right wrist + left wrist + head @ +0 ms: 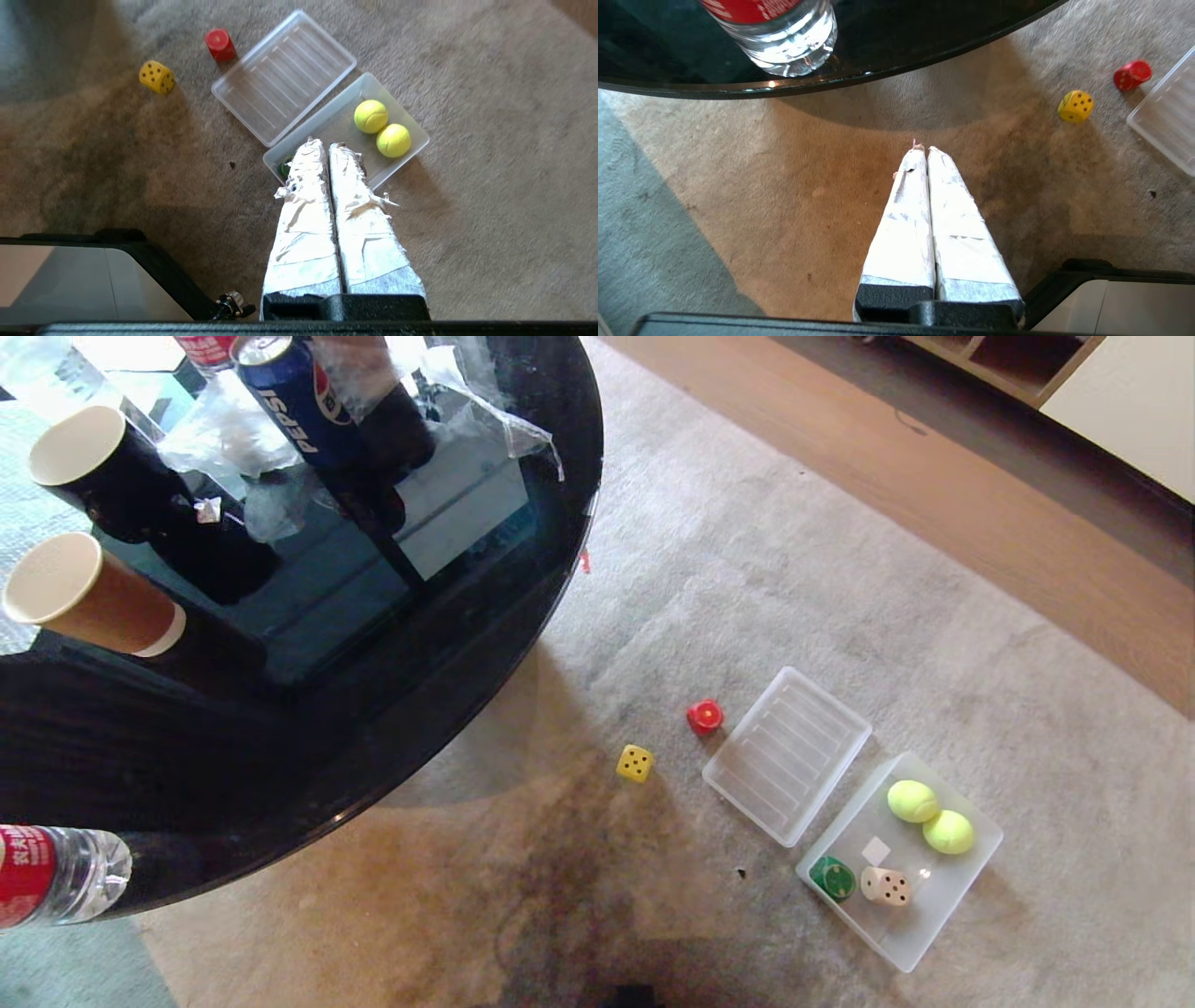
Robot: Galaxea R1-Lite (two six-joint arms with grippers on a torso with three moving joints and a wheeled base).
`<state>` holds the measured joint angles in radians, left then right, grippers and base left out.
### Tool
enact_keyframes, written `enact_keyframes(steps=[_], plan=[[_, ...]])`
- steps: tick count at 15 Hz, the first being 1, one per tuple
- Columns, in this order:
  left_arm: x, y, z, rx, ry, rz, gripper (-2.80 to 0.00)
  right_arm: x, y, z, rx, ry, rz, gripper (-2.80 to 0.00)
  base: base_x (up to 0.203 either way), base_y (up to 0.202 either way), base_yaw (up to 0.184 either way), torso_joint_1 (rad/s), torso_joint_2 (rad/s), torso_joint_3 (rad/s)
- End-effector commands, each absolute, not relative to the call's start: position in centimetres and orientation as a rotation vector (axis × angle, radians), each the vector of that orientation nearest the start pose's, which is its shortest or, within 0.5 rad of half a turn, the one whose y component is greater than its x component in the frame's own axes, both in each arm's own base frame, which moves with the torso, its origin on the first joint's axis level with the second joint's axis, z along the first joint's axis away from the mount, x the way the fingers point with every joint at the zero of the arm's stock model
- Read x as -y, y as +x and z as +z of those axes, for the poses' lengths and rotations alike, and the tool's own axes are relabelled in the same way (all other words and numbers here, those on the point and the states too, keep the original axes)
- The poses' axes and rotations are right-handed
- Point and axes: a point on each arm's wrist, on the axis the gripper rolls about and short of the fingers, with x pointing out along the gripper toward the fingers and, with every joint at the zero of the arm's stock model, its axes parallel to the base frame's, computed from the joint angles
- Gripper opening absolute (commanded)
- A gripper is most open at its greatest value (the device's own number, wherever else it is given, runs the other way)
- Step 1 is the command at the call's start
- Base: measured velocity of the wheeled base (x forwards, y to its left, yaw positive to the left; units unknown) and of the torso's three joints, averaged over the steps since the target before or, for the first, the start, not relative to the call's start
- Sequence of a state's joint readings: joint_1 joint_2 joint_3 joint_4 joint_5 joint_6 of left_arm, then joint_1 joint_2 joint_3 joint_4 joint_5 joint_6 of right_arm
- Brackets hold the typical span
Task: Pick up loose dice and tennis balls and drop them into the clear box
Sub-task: Pick up toys out of the box
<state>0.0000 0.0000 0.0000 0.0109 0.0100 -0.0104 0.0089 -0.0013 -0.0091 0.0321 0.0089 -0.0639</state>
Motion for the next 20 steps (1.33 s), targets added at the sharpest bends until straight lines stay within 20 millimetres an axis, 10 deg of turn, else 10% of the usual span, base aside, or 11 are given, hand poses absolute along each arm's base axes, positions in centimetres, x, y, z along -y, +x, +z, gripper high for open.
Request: enact_keyframes(steps=[1, 20], plan=[[-0.02, -2.26, 7.40, -0.014, -0.011, 0.011, -2.80, 0.00, -2.36, 7.47, -0.021, -0.064, 0.019, -2.80, 0.000, 0.000, 0.000, -0.001, 0.00, 0.196], [-0.02, -2.28, 7.44, -0.011, -0.009, 0.011, -2.80, 0.00, -2.36, 7.47, -0.021, -0.063, 0.018, -2.80, 0.001, -0.002, 0.053, 0.002, 0.00, 0.062]])
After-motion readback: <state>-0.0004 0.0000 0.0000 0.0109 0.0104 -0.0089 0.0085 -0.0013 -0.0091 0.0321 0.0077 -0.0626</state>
